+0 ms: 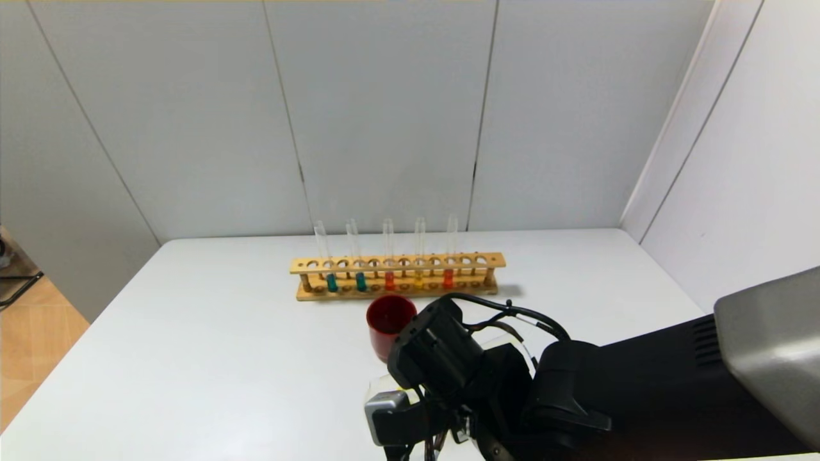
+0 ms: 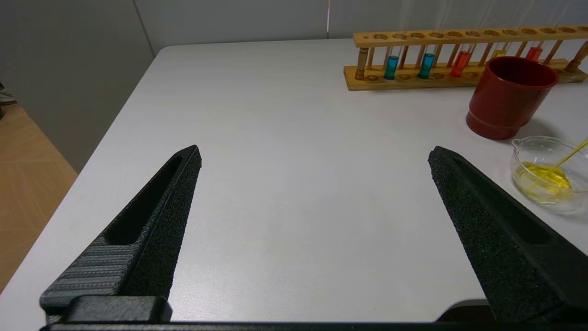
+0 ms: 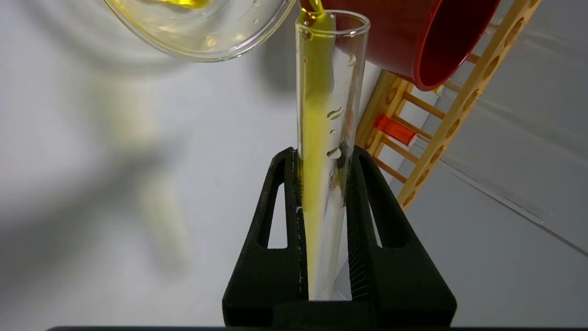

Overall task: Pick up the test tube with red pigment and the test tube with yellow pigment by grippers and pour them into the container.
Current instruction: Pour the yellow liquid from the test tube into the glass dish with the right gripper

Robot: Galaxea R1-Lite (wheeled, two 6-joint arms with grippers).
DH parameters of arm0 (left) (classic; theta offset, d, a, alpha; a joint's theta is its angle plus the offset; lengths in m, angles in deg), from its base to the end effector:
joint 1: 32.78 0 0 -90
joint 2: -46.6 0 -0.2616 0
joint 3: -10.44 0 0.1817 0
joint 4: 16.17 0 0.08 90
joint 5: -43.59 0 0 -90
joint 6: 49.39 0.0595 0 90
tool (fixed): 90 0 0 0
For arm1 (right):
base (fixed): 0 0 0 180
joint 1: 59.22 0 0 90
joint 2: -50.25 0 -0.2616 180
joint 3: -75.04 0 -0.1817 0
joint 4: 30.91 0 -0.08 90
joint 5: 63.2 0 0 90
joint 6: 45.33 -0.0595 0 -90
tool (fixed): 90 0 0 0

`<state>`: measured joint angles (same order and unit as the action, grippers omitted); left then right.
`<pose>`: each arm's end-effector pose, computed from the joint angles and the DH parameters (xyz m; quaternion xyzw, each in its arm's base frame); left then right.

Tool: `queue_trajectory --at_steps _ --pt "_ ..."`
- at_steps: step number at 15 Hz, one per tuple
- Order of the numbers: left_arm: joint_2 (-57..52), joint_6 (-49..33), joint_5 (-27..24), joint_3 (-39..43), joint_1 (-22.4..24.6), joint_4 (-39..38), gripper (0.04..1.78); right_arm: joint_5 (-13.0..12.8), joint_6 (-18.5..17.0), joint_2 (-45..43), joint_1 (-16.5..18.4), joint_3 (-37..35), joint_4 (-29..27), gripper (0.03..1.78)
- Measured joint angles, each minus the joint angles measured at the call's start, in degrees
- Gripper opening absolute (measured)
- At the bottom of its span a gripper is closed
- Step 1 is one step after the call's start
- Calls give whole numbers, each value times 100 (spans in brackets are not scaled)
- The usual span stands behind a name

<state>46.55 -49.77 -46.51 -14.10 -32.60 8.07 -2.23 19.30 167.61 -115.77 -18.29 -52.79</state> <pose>0.0431 0.0000 0.0762 -0.0033 -0.0031 0.0007 1.0000 0.2207 0.2817 0.0348 -0.7198 0.1606 0.3540 0.5752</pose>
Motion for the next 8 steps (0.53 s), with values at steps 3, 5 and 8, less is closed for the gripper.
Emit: queue_trajectory --at_steps 3,5,8 --pt "0 7 2 0 0 0 175 -2 20 37 46 5 -4 33" --pt "0 2 0 0 0 -2 175 -7 30 94 104 33 2 33" --pt "0 5 0 0 0 -2 175 -16 102 157 151 99 -11 33"
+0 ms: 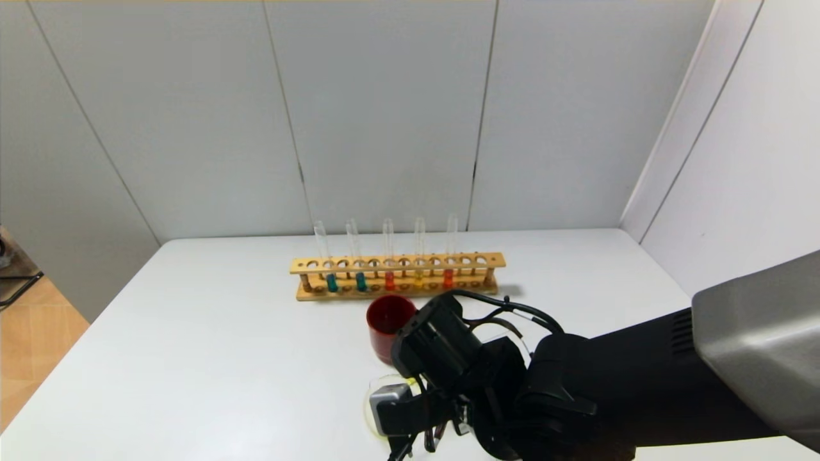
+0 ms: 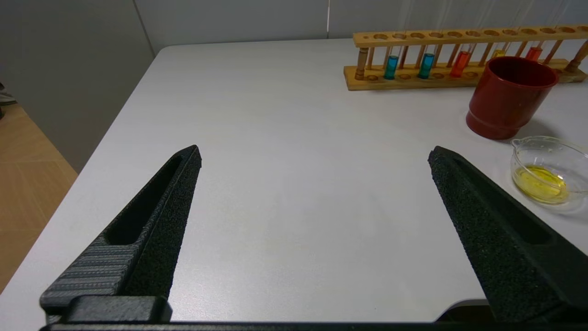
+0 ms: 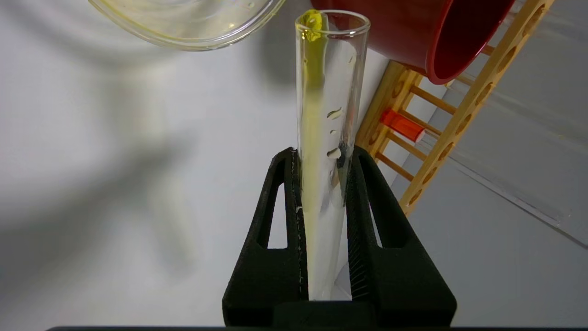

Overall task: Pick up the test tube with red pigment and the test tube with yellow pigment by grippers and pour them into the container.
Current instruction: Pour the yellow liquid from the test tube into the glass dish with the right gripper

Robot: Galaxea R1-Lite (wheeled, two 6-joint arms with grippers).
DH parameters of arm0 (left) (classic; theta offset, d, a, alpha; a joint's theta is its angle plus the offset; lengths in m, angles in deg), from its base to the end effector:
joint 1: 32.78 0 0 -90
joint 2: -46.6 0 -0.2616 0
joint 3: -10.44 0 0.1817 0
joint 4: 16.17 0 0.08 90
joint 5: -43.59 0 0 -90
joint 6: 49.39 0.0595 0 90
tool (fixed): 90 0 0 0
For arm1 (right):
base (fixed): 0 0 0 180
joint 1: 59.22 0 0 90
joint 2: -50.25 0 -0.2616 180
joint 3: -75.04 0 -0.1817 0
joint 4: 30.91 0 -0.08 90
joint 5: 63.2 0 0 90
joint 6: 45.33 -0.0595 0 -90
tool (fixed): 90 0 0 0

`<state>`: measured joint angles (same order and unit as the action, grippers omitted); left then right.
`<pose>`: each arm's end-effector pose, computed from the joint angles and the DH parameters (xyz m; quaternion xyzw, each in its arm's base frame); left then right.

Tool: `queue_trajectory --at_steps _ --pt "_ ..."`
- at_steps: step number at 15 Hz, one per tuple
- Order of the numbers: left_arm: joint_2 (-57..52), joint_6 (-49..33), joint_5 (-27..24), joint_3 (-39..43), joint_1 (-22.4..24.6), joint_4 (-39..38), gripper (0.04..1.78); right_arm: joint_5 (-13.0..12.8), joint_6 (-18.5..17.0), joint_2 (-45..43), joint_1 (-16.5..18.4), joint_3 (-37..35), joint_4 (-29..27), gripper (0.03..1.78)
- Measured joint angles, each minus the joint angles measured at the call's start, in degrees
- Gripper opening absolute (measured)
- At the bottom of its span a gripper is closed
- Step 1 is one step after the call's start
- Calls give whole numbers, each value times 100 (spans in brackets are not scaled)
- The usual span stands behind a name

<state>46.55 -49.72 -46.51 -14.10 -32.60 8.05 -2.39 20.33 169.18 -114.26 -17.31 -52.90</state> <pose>0.0431 0.0000 0.0763 -0.0029 -0.0032 0.0007 1.0000 0.2305 0.2790 0.0289 -0.7250 0.1710 0.3483 0.5691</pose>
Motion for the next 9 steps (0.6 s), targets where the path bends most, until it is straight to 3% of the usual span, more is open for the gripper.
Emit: queue_trajectory --at_steps 3,9 --pt "0 2 0 0 0 0 175 -304 234 59 5 26 5 33" --pt "0 2 0 0 -2 0 175 -516 510 172 -111 61 7 33"
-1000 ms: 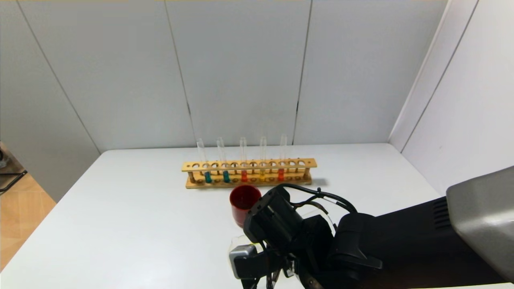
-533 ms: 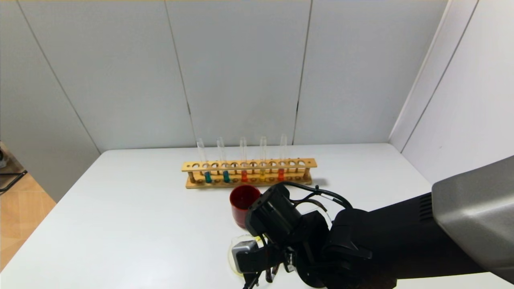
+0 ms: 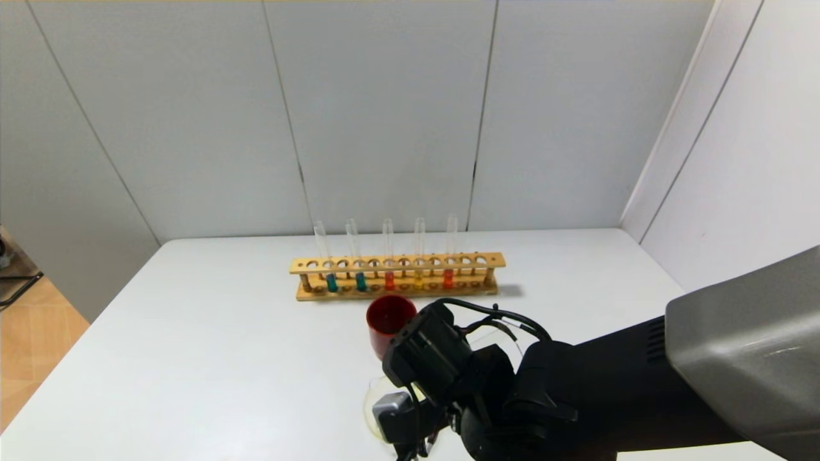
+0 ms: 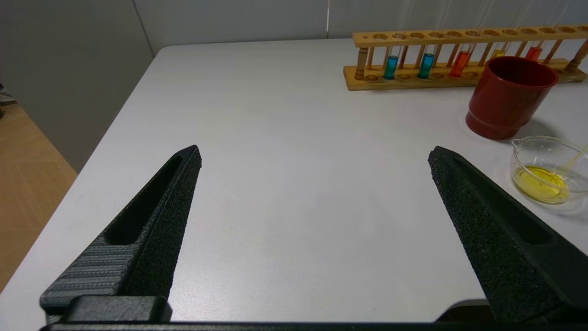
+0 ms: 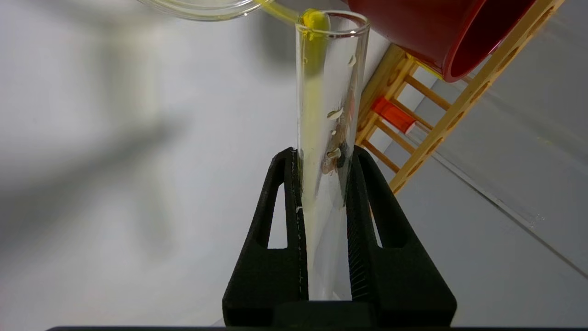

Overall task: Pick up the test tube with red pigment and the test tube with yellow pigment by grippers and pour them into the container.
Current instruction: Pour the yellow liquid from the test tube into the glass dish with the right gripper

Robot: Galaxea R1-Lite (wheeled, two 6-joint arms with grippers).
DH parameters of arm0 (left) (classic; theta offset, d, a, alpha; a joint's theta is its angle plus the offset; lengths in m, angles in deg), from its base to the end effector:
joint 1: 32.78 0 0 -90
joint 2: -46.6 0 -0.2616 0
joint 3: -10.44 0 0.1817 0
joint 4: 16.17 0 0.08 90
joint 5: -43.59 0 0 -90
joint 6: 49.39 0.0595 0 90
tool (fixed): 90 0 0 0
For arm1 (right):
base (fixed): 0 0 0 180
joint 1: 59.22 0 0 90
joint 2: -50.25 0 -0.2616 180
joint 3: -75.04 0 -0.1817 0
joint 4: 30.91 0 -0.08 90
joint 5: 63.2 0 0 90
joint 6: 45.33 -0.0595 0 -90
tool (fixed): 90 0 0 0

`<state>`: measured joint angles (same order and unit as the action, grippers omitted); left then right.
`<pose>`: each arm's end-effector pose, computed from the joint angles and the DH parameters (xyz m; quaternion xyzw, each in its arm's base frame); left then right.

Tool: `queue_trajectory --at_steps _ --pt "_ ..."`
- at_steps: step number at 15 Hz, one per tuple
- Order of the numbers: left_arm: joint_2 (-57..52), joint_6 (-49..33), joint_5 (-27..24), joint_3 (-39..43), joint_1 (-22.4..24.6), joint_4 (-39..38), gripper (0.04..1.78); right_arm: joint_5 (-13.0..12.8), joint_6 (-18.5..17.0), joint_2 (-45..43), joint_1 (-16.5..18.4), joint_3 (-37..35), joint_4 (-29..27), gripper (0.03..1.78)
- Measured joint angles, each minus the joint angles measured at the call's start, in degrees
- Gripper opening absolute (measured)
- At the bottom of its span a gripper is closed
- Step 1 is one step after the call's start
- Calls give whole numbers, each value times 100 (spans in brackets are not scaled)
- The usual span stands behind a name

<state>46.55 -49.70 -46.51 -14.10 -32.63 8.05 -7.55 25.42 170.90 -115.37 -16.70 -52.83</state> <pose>0.0431 0.0000 0.0763 -0.0027 -0.0032 0.0004 1.0000 0.2296 0.2820 0.0228 -0.7701 0.1646 0.3232 0.5248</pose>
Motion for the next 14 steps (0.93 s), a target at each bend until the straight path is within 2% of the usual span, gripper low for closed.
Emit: queue_trajectory --at_steps 6,14 --pt "0 -2 0 0 2 2 175 -302 124 73 -305 343 -367 33" --pt "0 -2 0 0 2 2 175 -499 201 140 -460 444 -484 33"
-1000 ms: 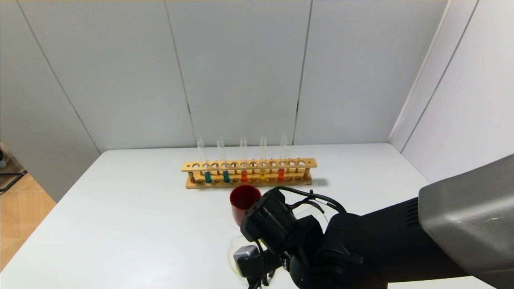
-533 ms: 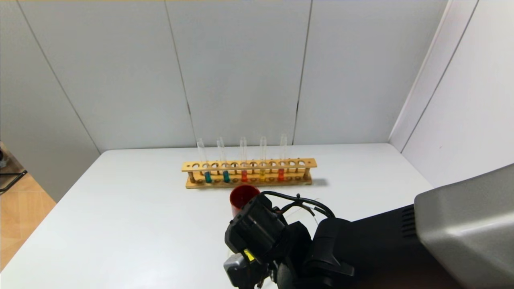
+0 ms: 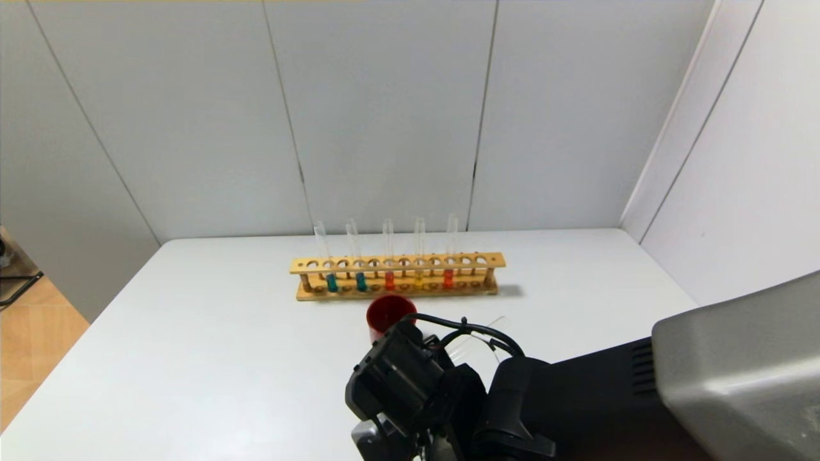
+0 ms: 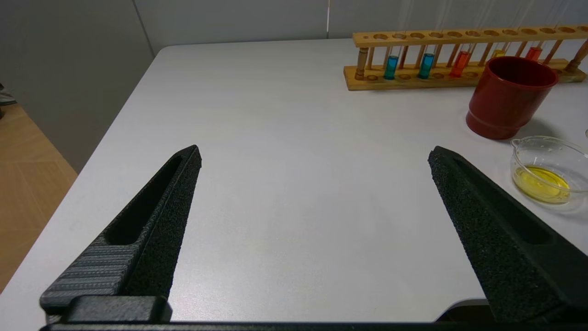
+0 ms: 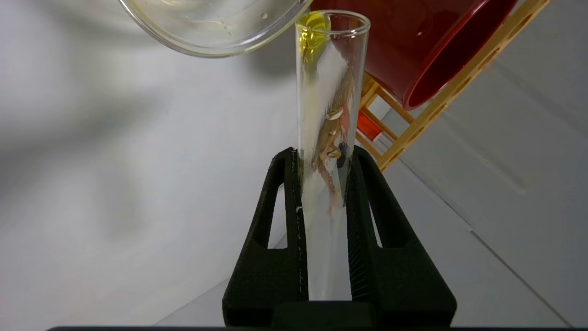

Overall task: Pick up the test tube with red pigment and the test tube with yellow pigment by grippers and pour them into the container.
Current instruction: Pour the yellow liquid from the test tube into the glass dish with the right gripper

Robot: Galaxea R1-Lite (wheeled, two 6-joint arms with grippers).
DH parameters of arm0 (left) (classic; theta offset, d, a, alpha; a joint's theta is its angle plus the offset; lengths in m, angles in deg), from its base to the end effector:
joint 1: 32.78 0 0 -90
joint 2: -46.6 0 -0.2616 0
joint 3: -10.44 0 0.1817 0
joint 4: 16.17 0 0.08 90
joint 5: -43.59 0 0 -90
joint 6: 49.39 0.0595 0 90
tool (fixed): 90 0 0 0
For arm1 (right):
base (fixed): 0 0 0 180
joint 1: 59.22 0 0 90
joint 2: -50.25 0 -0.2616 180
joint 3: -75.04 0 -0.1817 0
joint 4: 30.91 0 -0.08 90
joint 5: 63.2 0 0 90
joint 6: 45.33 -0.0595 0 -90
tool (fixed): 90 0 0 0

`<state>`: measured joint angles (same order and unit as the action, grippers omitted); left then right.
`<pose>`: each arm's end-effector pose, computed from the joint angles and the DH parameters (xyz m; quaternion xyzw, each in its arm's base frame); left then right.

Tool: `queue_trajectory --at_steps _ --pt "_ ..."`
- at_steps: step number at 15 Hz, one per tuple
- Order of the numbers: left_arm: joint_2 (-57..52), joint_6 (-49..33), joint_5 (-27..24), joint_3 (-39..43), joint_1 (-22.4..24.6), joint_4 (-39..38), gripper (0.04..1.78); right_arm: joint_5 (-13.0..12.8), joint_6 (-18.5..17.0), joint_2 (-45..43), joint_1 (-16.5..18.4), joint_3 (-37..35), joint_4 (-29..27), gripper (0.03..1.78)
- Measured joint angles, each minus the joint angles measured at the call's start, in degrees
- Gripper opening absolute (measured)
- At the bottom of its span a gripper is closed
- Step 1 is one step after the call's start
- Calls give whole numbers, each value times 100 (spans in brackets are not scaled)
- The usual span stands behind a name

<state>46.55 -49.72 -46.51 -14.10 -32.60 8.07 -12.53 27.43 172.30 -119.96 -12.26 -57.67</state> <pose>0.0431 0.0000 0.0762 -0.0029 -0.0031 0.0007 1.0000 0.2125 0.3022 0.0281 -0.8045 0.1460 0.3112 0.4843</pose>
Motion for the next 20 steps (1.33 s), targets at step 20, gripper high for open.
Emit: queue_trajectory --at_steps 20 --pt "0 6 0 0 0 -2 175 -315 11 155 -251 -2 -7 33"
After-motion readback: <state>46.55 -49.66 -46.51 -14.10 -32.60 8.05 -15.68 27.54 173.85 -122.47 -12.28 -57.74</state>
